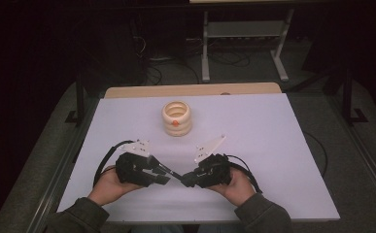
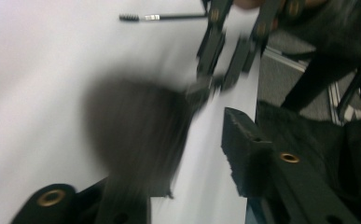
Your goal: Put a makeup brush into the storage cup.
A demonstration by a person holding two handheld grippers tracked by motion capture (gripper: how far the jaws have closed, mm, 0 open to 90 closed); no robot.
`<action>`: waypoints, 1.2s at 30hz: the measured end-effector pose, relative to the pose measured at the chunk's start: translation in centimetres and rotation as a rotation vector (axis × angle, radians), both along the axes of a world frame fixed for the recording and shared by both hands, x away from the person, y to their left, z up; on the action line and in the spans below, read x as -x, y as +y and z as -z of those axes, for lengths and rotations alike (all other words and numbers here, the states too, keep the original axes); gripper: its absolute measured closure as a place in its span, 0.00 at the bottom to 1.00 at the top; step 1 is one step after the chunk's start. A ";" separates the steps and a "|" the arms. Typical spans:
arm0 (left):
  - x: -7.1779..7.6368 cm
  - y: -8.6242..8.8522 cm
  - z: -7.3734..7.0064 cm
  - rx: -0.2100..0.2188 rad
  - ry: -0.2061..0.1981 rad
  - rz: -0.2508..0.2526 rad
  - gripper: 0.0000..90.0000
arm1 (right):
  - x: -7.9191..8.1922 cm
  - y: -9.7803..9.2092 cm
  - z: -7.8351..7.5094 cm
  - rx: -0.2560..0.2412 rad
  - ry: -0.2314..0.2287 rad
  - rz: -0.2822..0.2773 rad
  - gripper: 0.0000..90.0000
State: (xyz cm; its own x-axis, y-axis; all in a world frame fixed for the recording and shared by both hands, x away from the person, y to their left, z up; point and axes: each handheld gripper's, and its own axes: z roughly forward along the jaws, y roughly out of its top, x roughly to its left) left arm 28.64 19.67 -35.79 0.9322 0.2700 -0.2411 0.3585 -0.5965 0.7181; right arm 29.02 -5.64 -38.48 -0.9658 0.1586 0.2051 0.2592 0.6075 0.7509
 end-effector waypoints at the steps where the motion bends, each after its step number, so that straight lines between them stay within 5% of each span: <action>1: -0.1 -0.1 -0.1 0.004 0.002 -0.003 0.72 | 0.0 0.0 0.0 0.000 0.000 0.000 0.88; 5: -0.2 -0.7 0.0 0.002 0.009 -0.029 0.76 | -0.1 0.4 0.3 -0.021 0.011 0.009 0.88; 17: -0.6 -0.8 0.2 0.127 0.103 -0.083 0.86 | -0.1 1.3 0.9 -0.036 0.005 0.015 0.87; 25: -0.5 -1.4 -0.4 0.051 0.031 -0.095 0.86 | 0.0 1.1 0.8 -0.014 -0.020 0.053 0.77; 36: -1.0 -1.9 -0.4 -0.035 0.000 -0.125 0.86 | -0.2 -2.0 1.2 -0.018 -0.008 0.143 0.61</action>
